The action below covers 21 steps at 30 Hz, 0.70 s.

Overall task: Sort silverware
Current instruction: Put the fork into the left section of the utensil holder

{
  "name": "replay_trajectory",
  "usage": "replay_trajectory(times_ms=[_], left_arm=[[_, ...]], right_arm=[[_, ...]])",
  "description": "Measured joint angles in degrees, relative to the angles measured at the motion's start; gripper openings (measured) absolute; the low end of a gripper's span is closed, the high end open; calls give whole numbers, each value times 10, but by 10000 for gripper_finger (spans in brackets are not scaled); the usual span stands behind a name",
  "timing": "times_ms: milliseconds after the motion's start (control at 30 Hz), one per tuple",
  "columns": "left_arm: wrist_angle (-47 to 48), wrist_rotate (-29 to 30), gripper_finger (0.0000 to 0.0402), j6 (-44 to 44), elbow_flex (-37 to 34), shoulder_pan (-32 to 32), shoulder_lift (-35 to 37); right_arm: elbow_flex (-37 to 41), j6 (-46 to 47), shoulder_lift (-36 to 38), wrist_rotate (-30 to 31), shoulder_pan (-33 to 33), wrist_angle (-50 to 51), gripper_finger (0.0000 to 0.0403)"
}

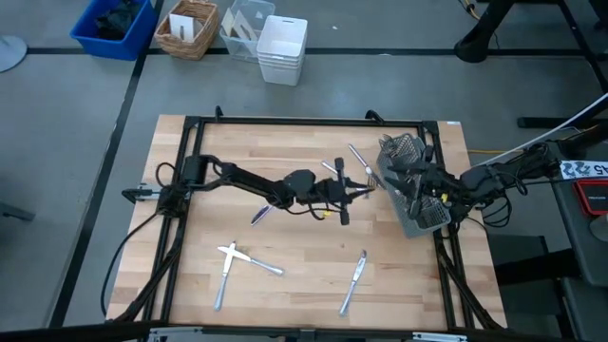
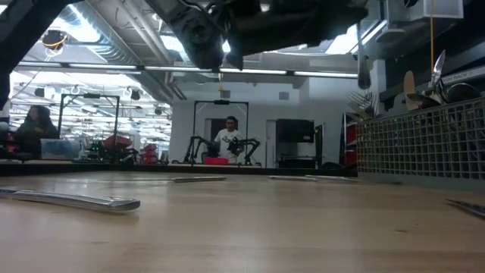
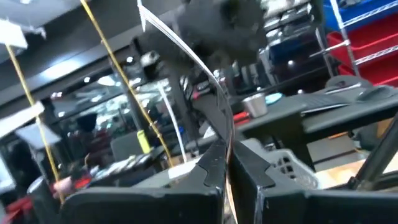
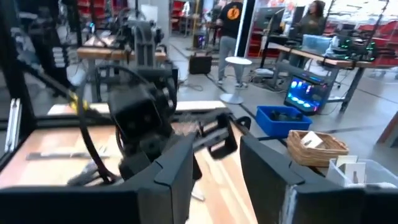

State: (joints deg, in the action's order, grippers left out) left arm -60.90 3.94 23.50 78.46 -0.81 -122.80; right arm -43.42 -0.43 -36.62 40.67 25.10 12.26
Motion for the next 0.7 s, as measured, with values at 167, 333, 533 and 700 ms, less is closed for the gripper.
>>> replay_trajectory(times_ms=[167, 333, 533, 700], left_arm=[[0, -4, 0, 32, 27, -7, -14], [2, -5, 0, 38, 30, -6, -15], [2, -4, 0, 38, 31, -7, -15], [-2, -4, 0, 47, 31, -11, -15]], right_arm=[[0, 0, 0, -59, 0, 21, 136], [0, 1, 0, -87, 0, 21, 136], [0, 1, -2, -109, 0, 21, 136], [0, 1, -17, -103, 0, 17, 136]])
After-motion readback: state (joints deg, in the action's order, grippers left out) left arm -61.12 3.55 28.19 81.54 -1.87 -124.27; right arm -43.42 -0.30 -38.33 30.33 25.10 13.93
